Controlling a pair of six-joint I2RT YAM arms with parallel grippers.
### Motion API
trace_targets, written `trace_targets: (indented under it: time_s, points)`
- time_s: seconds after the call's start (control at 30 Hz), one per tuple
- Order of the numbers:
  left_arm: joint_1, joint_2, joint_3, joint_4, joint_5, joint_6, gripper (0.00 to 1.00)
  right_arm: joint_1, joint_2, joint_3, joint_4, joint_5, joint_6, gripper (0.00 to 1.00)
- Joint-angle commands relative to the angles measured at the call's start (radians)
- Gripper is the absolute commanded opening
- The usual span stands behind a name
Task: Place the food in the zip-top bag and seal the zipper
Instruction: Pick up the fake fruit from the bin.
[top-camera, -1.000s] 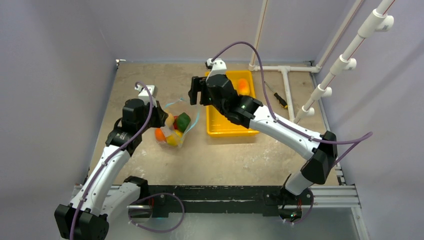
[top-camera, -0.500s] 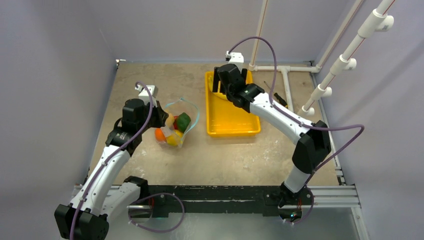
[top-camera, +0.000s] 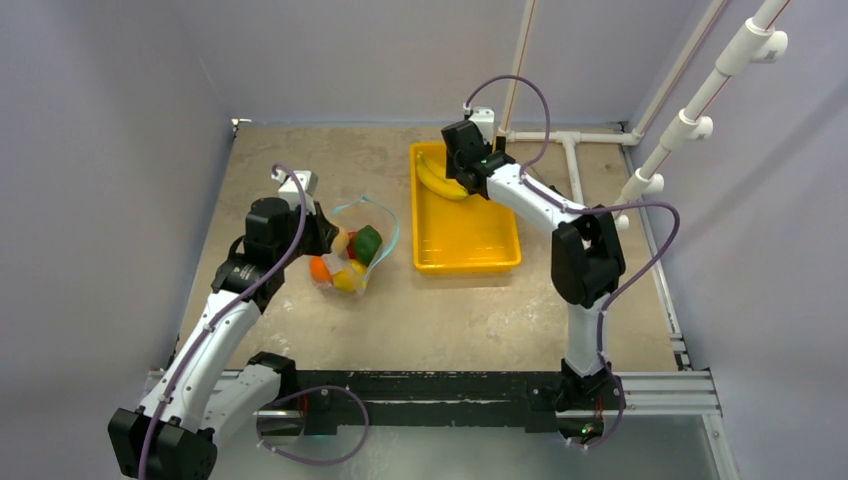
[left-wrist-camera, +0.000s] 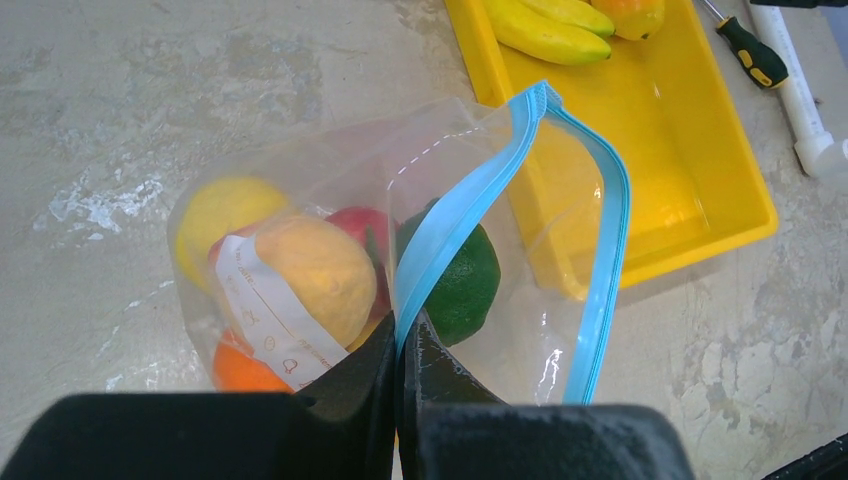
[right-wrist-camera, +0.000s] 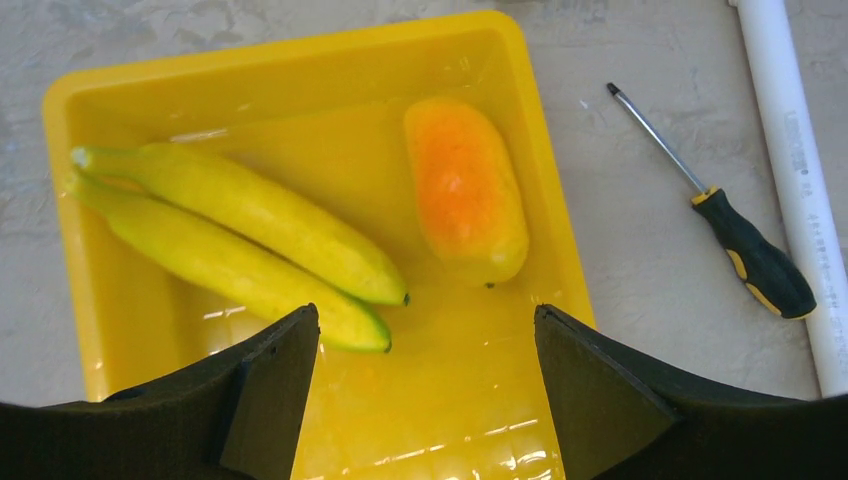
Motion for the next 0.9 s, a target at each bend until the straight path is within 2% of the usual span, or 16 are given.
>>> trace_targets:
  time_s: [0.0, 0.43, 0.87]
  points:
    - [-0.01, -0.017, -0.003, 0.044, 0.01, 0.01, 0.0, -0.032, 0.041, 0.099, 0.011, 0.064, -0.037, 0.81]
    - [-0.02, -0.024, -0.003, 0.041, 0.005, 0.014, 0.0, -0.096, 0.246, 0.276, -0.009, 0.042, -0.109, 0.81]
    - [-0.021, -0.018, -0.003, 0.042, 0.005, 0.015, 0.0, -0.113, 0.364, 0.317, -0.006, 0.027, -0.12, 0.82]
